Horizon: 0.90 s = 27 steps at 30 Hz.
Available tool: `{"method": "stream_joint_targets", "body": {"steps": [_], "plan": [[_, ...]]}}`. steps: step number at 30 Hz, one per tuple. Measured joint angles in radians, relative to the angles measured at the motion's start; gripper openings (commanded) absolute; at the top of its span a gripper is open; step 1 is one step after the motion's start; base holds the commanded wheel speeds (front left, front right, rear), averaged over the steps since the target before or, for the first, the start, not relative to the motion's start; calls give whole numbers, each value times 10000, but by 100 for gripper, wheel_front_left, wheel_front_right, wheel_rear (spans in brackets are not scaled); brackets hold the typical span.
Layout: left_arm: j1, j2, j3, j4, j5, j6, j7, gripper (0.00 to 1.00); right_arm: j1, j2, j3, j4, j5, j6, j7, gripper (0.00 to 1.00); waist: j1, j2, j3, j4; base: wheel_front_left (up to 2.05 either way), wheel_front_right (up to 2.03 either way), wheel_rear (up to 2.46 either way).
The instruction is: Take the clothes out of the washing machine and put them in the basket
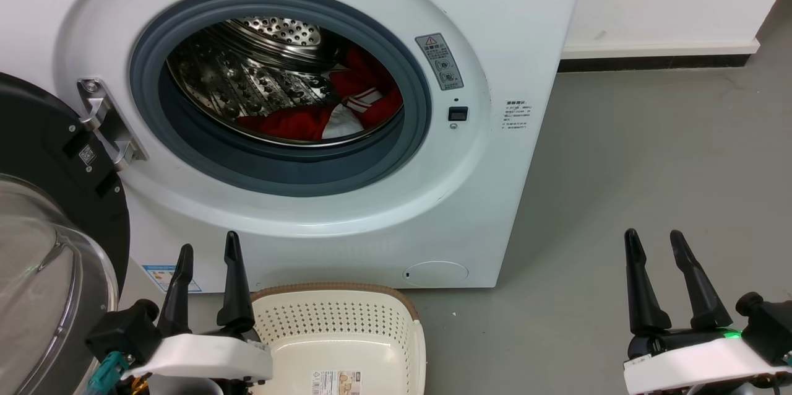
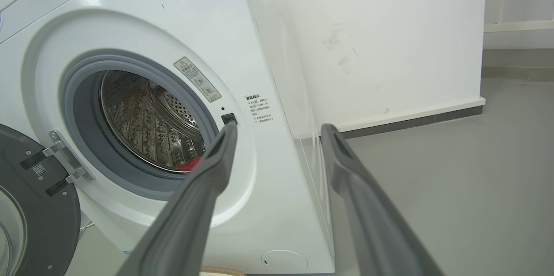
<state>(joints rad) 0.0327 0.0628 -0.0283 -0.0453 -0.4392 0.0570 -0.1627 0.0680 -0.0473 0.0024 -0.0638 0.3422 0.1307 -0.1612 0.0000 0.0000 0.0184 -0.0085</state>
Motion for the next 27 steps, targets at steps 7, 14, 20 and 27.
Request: {"method": "stream_joint_targets", "body": {"steps": [7,14,20,27], "plan": [[93,-10,2,-82,688,-12,-169,100,47,0,48,-188,-575,2,-182,100,0,0,22,6,0,0,0],[206,-29,38,-163,1308,-13,-330,100,158,-4,42,-336,-1093,2,-336,100,0,0,41,9,0,0,0],[267,-59,61,-196,1824,-33,-441,100,216,-4,59,-401,-1530,2,-456,100,0,0,63,11,0,0,0],[360,-92,73,-267,2357,-40,-608,100,325,-6,84,-500,-2038,2,-591,100,0,0,69,7,0,0,0]]}}
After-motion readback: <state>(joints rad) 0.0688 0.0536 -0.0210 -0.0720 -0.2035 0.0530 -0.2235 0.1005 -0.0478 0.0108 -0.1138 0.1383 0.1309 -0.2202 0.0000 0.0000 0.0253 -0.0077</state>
